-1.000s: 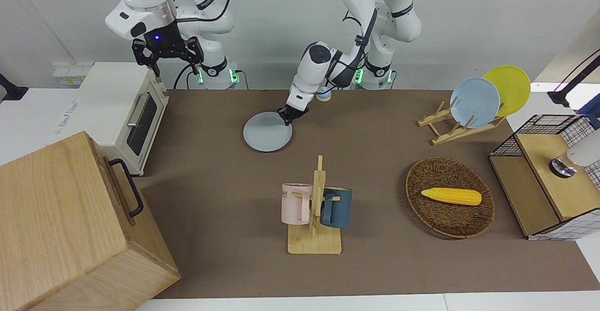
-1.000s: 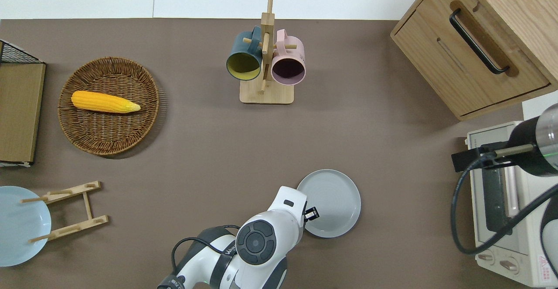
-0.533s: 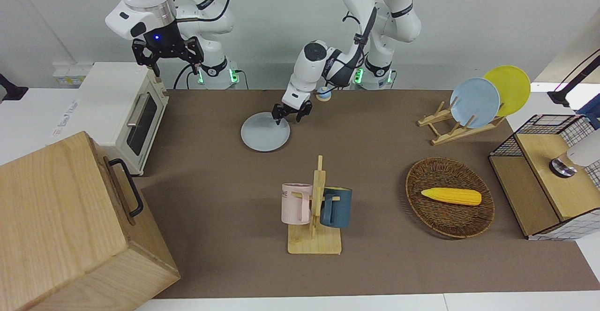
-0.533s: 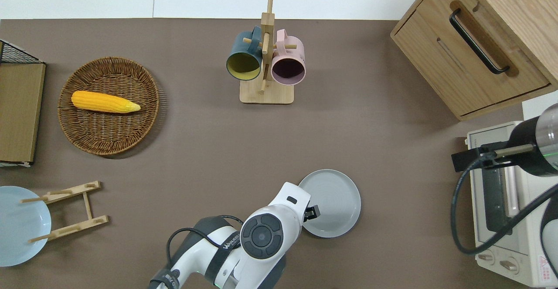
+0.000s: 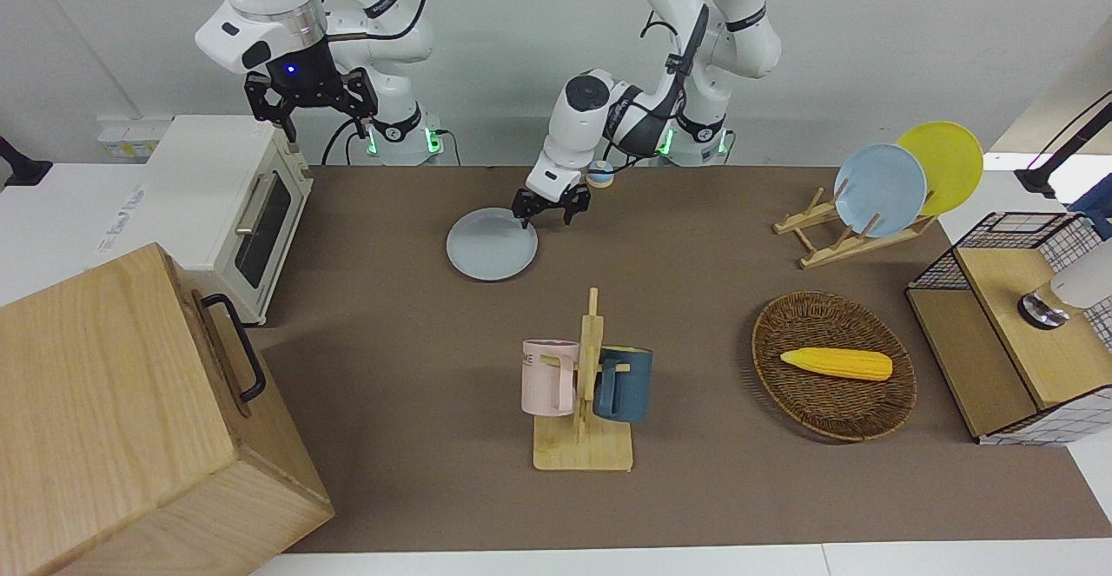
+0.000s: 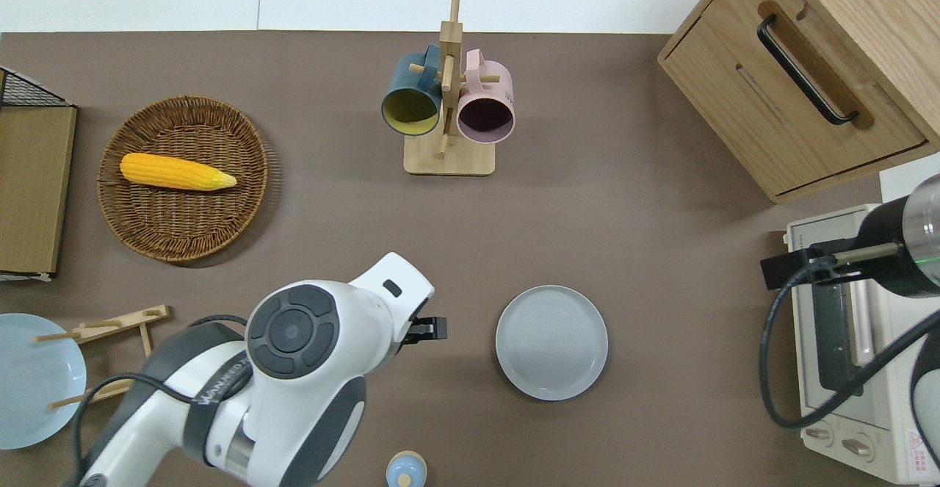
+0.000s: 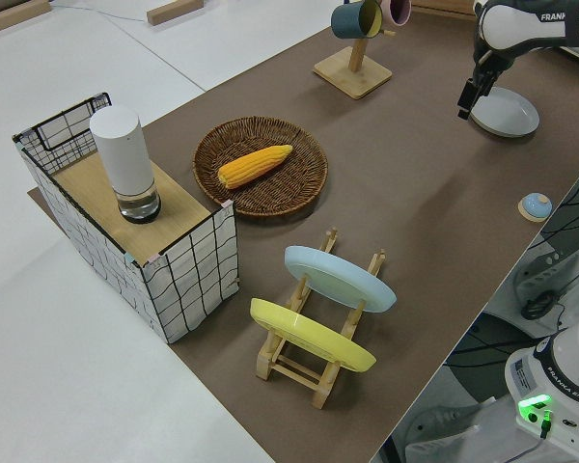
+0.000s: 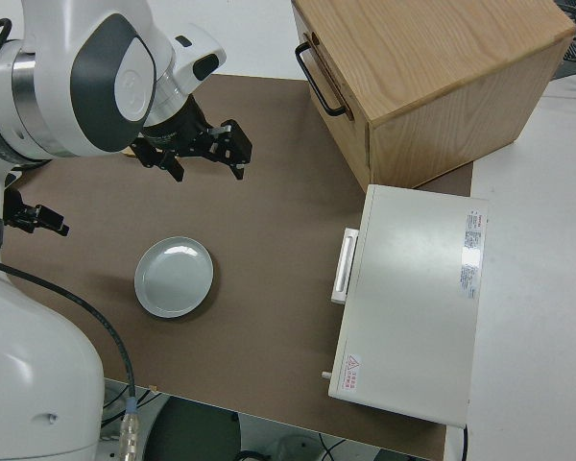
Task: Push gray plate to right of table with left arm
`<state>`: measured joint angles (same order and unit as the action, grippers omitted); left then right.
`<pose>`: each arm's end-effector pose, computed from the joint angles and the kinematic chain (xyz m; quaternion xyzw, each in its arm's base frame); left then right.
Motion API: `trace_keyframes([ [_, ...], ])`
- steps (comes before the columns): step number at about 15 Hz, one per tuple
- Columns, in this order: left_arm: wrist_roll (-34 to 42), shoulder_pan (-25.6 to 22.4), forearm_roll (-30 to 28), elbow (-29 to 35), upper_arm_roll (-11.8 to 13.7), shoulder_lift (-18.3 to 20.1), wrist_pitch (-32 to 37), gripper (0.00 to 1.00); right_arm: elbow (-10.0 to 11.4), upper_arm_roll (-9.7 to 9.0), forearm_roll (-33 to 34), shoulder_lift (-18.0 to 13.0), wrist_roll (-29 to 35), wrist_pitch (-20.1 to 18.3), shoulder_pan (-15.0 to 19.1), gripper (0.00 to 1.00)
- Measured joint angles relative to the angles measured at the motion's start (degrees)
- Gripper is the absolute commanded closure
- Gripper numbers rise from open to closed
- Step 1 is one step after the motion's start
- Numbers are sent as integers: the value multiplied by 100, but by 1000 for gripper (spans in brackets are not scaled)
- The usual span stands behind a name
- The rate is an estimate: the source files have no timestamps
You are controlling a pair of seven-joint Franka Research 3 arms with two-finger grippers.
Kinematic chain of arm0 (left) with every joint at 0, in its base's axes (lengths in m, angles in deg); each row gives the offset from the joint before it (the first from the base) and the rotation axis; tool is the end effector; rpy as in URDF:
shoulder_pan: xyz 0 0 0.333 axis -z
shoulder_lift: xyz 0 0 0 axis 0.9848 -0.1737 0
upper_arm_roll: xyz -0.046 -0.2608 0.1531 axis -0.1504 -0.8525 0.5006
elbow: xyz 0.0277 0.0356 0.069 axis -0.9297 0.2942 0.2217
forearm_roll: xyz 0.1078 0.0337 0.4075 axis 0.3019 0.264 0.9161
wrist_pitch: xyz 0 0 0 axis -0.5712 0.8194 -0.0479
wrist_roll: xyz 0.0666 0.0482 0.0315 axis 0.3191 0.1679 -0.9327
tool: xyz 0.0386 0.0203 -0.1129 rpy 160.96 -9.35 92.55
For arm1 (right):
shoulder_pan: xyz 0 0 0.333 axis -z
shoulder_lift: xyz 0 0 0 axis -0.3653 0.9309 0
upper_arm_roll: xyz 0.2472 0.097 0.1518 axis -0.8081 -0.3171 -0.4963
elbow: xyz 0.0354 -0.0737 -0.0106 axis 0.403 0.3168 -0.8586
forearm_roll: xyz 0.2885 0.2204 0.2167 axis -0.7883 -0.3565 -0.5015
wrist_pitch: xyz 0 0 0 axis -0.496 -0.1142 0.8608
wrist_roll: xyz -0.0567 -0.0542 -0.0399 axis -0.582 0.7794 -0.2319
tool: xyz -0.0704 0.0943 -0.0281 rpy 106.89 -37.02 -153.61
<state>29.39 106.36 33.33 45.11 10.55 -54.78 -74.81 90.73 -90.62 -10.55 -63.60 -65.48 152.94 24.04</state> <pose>0.4653 -0.2850 0.3951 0.9987 -0.0085 -0.0226 0.0451 0.5449 0.0595 0.6348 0.9977 0.0492 -0.0389 0.0265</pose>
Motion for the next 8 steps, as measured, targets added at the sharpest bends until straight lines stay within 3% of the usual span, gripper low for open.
trace_keyframes([
  [8,2404,-1936,253,-1240,36,40,1240,7,0,0,0,0,0,0,0,5],
])
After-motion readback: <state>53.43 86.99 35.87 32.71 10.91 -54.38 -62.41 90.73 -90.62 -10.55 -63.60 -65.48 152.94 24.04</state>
